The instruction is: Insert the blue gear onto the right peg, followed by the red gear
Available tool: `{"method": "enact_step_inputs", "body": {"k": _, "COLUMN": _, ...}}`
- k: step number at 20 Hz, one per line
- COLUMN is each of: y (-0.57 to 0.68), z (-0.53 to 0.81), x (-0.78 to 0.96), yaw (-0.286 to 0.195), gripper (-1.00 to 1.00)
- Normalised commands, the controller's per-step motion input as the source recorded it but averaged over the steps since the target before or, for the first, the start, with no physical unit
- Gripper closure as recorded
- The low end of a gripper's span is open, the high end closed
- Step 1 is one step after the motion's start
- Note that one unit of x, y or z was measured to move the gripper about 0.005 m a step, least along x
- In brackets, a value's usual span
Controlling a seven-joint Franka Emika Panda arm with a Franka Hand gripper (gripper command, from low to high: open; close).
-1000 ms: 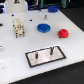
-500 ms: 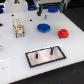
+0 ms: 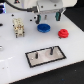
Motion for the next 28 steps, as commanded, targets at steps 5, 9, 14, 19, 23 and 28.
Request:
{"method": "enact_step_inputs", "body": {"k": 5, "y": 0.02, "z": -0.46, "x": -0.18, "yaw": 0.000, "gripper": -1.00}}
{"method": "enact_step_inputs", "body": {"k": 9, "y": -0.01, "z": -0.37, "x": -0.23, "yaw": 0.000, "gripper": 1.00}}
{"method": "enact_step_inputs", "body": {"k": 14, "y": 0.00, "z": -0.18, "x": -0.31, "yaw": 0.000, "gripper": -1.00}}
{"method": "enact_step_inputs", "body": {"k": 19, "y": 0.01, "z": -0.06, "x": -0.22, "yaw": 0.000, "gripper": 1.00}}
{"method": "enact_step_inputs", "body": {"k": 23, "y": 0.01, "z": 0.23, "x": 0.02, "yaw": 0.000, "gripper": 1.00}}
{"method": "enact_step_inputs", "body": {"k": 28, "y": 0.01, "z": 0.56, "x": 0.27, "yaw": 0.000, "gripper": 1.00}}
